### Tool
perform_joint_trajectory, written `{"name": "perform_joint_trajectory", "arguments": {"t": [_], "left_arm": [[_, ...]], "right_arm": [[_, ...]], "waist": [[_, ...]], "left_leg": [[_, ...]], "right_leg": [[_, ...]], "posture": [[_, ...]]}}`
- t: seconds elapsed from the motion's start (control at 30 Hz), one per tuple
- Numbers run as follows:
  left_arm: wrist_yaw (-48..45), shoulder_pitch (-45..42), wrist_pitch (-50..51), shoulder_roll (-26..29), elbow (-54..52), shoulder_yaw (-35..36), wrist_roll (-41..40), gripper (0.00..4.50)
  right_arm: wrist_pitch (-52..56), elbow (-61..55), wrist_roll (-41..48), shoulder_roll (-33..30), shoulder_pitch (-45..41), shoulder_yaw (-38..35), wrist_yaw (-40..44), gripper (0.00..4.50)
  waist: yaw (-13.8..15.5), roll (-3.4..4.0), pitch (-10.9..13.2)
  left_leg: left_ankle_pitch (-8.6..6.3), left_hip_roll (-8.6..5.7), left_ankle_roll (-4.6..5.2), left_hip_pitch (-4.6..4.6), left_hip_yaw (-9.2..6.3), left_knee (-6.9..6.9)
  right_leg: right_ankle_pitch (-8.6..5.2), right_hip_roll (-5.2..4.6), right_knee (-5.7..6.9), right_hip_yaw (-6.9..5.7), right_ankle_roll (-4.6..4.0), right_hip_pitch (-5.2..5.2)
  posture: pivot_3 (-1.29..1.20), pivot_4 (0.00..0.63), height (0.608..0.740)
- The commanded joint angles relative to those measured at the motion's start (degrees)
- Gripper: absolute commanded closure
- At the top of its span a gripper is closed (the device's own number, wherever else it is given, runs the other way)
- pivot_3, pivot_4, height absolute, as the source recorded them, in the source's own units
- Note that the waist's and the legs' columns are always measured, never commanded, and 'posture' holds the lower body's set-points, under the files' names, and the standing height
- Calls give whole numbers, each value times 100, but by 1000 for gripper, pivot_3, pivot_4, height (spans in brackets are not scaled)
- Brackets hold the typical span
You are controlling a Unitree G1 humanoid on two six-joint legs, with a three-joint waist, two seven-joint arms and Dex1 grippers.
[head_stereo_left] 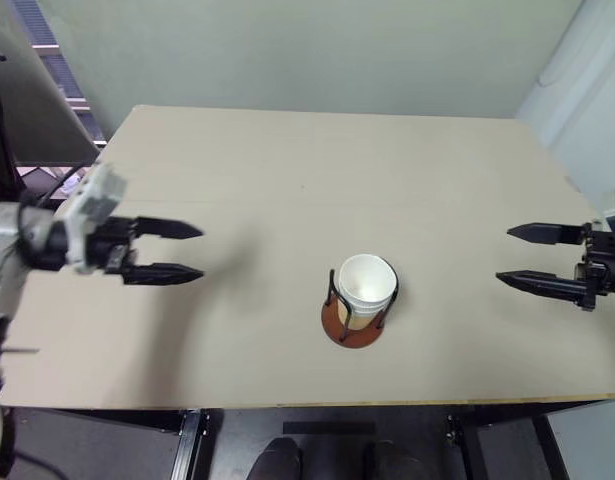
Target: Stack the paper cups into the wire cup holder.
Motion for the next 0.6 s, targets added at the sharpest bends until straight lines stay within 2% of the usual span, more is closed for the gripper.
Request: {"name": "perform_joint_trajectory", "arguments": {"t": [0.03,0.23,0.6], "left_arm": [[252,610,308,58,-302,1092,-269,10],[234,1399,600,35,-625,1800,-262,10],[314,1432,673,-105,-727,1857,-123,10]], "right_arm": [[-183,306,-108,-144,-93,-261,277,0],[-275,746,-263,-223,-133,-279,664,0],[-393,949,-474,-160,-281,-130,849,0]], "waist": [[-5,-2,-1],[-17,-4,0],[-37,-4,0]], "left_leg": [[1,0,-1,6,1,0],[-3,-1,-10,50,10,-7],[-6,4,-18,82,19,-40]], "right_leg": [[-6,-1,16,6,-10,1],[-56,-2,75,18,-98,15],[-59,0,80,15,-104,23]], "posture": [[0,150,740],[0,150,740],[0,150,740]]}}
